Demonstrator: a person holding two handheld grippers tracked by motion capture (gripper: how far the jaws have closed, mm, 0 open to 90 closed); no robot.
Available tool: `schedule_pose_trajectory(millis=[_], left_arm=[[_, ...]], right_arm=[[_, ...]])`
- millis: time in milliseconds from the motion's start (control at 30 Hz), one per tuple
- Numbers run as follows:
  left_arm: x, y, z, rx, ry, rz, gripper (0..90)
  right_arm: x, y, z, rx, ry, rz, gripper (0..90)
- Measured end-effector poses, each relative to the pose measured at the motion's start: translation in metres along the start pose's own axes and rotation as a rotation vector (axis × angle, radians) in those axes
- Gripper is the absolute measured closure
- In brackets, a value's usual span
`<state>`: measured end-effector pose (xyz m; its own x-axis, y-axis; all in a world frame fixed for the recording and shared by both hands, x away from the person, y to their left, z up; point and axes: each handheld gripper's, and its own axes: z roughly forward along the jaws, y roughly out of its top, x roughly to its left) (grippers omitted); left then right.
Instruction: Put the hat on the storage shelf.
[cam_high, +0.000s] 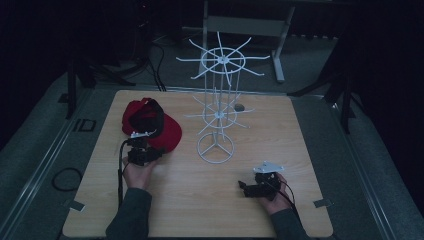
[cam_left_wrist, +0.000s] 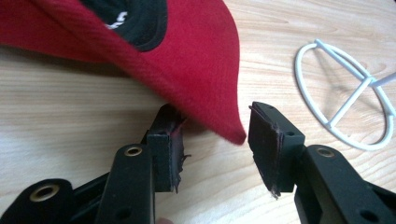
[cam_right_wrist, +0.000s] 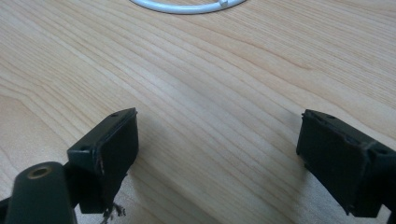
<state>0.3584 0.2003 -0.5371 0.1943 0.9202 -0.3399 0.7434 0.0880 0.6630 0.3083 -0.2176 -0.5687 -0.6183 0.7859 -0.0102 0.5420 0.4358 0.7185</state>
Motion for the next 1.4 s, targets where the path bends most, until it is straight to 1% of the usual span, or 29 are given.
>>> schedule_pose_trajectory(millis=[100, 233, 367, 400, 500, 567, 600, 667, 700, 800, 933, 967, 1033, 1100, 1133, 1233, 1267, 1333, 1367, 1400], left_arm=[[0.001, 0.002, 0.007, 0.003, -0.013, -0.021, 54.5], [0.003, 0.005, 0.015, 0.0, -0.017, -0.056, 52.9], [0.003, 0.008, 0.022, 0.009, 0.001, -0.058, 53.0], [0.003, 0.009, 0.025, 0.008, 0.013, -0.059, 53.1], [0.004, 0.009, 0.027, 0.005, 0.023, -0.068, 56.7], [0.005, 0.009, 0.029, 0.006, 0.042, -0.069, 59.8], [0.007, 0.008, 0.029, 0.003, 0.029, -0.075, 60.8], [0.009, 0.008, 0.028, -0.005, 0.03, -0.077, 62.3], [0.01, 0.008, 0.028, -0.011, 0.029, -0.076, 65.1], [0.013, 0.007, 0.026, -0.016, 0.024, -0.057, 67.1], [0.014, 0.005, 0.023, -0.046, 0.025, -0.019, 70.5], [0.015, 0.005, 0.022, -0.052, 0.023, -0.014, 71.8], [0.015, 0.004, 0.019, -0.077, 0.033, 0.005, 75.0], [0.015, 0.004, 0.016, -0.094, 0.028, 0.009, 79.0], [0.014, 0.004, 0.015, -0.098, 0.026, 0.018, 80.5], [0.011, 0.003, 0.013, -0.113, 0.026, 0.051, 84.6], [0.009, 0.003, 0.012, -0.118, 0.03, 0.069, 85.6], [0.004, 0.002, 0.012, -0.127, 0.051, 0.114, 86.1], [0.002, 0.002, 0.011, -0.129, 0.055, 0.125, 86.2], [0.002, 0.001, 0.011, -0.135, 0.056, 0.124, 86.3]], right_arm=[[0.0, 0.0, 0.0, 0.0, 0.0, 0.0, 12.7], [0.0, 0.0, 0.0, 0.0, 0.0, 0.0, 12.6], [0.0, 0.0, 0.0, 0.0, 0.0, 0.0, 12.7], [0.0, 0.0, 0.0, 0.0, 0.0, 0.001, 12.7], [0.0, 0.0, 0.0, 0.0, 0.0, 0.001, 12.7], [0.0, 0.0, 0.0, 0.0, 0.0, 0.001, 12.6], [0.0, 0.0, 0.0, 0.0, 0.0, 0.001, 12.6], [0.0, 0.0, 0.0, 0.0, 0.0, 0.001, 12.6], [0.0, 0.0, 0.0, 0.0, 0.001, 0.0, 12.6], [0.0, 0.0, 0.0, 0.0, 0.0, 0.0, 12.7], [0.0, 0.0, 0.0, 0.0, 0.0, 0.0, 12.6], [0.0, 0.0, 0.0, 0.0, 0.0, 0.0, 12.6], [0.0, 0.0, 0.0, 0.0, 0.0, 0.0, 12.6], [0.0, 0.0, 0.0, 0.0, 0.0, 0.0, 12.7], [0.0, 0.0, 0.0, 0.0, 0.0, 0.0, 12.6], [0.0, 0.0, 0.0, 0.0, 0.0, 0.0, 12.6], [0.0, 0.0, 0.0, 0.0, 0.0, 0.0, 12.7], [0.0, 0.0, 0.0, 0.0, 0.0, 0.0, 12.6], [0.0, 0.0, 0.0, 0.0, 0.0, 0.0, 12.6], [0.0, 0.0, 0.0, 0.0, 0.0, 0.0, 12.7]])
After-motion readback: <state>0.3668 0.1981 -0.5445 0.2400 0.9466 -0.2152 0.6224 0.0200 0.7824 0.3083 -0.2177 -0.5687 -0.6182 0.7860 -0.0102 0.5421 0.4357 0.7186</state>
